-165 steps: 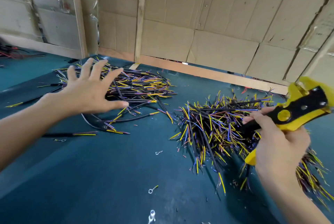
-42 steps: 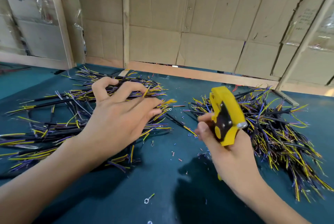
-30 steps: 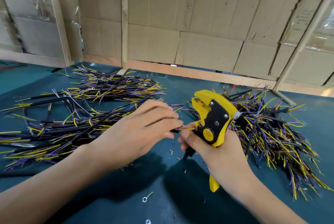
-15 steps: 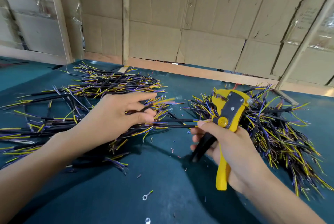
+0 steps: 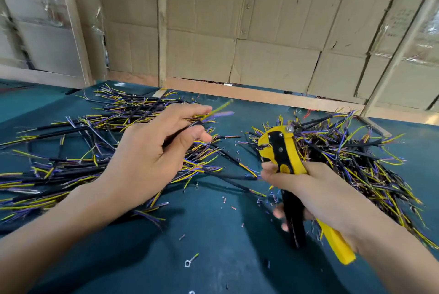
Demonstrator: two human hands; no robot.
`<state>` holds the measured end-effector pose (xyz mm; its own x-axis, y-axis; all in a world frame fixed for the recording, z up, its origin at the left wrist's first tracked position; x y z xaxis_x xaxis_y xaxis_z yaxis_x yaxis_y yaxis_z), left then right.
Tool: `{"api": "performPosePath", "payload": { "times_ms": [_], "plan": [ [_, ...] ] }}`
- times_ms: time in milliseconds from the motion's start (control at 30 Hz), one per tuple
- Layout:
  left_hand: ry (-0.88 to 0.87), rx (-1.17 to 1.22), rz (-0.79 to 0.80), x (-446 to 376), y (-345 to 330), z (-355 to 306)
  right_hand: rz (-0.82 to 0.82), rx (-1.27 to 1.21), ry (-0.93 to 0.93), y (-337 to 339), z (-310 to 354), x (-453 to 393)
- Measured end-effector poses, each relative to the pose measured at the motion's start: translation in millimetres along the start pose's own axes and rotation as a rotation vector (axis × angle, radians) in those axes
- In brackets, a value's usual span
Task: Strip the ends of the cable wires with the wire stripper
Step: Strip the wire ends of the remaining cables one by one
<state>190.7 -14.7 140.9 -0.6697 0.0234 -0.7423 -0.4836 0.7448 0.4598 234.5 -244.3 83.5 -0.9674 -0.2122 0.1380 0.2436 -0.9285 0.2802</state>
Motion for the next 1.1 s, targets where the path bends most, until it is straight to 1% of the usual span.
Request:
{"api": "performPosePath", "payload": {
  "times_ms": [33,67,167,200,233,300,400,467,533,633,767,900,1000,1100],
  "plan": [
    [0.053,0.060,0.024,-1.0,-2.1,3.7,0.005,0.016,0.006,0.0,1.1,0.4],
    [0.152,0.192,0.059,-2.1,-5.6,9.8,0.002,0.013,0.027,0.7,3.0,0.6],
    [0.557,0.854,0.145,1.5,-25.5,26.1,0.028,-0.097,0.137,-3.0,10.6,-0.3],
    [0.641,1.008,0.177,4.4,-32.7,25.5,0.058,-0.168,0.170,-8.0,13.3,0.5],
    [0.690,1.103,0.209,7.2,-38.5,23.2,0.094,-0.236,0.197,-14.8,15.6,1.7],
    [0.720,1.205,0.284,12.1,-48.0,15.2,0.185,-0.315,0.265,-31.7,19.1,6.7],
    [0.665,1.287,0.334,14.6,-55.5,7.7,0.319,-0.398,0.293,-58.4,15.7,14.0],
    [0.641,1.357,0.318,15.0,-55.5,4.9,0.373,-0.463,0.298,-68.8,12.8,17.1],
    [0.623,1.399,0.287,14.0,-53.7,4.3,0.390,-0.534,0.310,-71.1,12.7,17.9],
    [0.613,1.427,0.227,12.0,-49.7,6.9,0.380,-0.582,0.317,-68.2,14.2,16.7],
    [0.625,1.414,0.184,12.9,-50.7,11.4,0.302,-0.571,0.326,-61.1,18.3,15.3],
    [0.620,1.317,0.215,16.4,-55.2,10.3,0.230,-0.580,0.340,-54.2,18.4,12.9],
    [0.573,1.207,0.243,16.6,-54.8,6.5,0.204,-0.602,0.351,-51.3,17.9,11.7],
    [0.520,1.116,0.229,13.6,-50.1,6.7,0.172,-0.583,0.317,-51.6,13.6,10.0]
  ]
}}
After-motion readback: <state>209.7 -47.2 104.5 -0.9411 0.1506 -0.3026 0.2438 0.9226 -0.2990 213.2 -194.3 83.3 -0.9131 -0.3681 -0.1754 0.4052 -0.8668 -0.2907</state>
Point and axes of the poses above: each hand's wrist, its own x-axis away from the middle knuckle, its own y-axis out of the back of the hand, z = x × y, the point moved 8 cm from there along -x, towards the middle knuckle, and after that the axes turned 3 degrees about y, right-handed, at the moved point
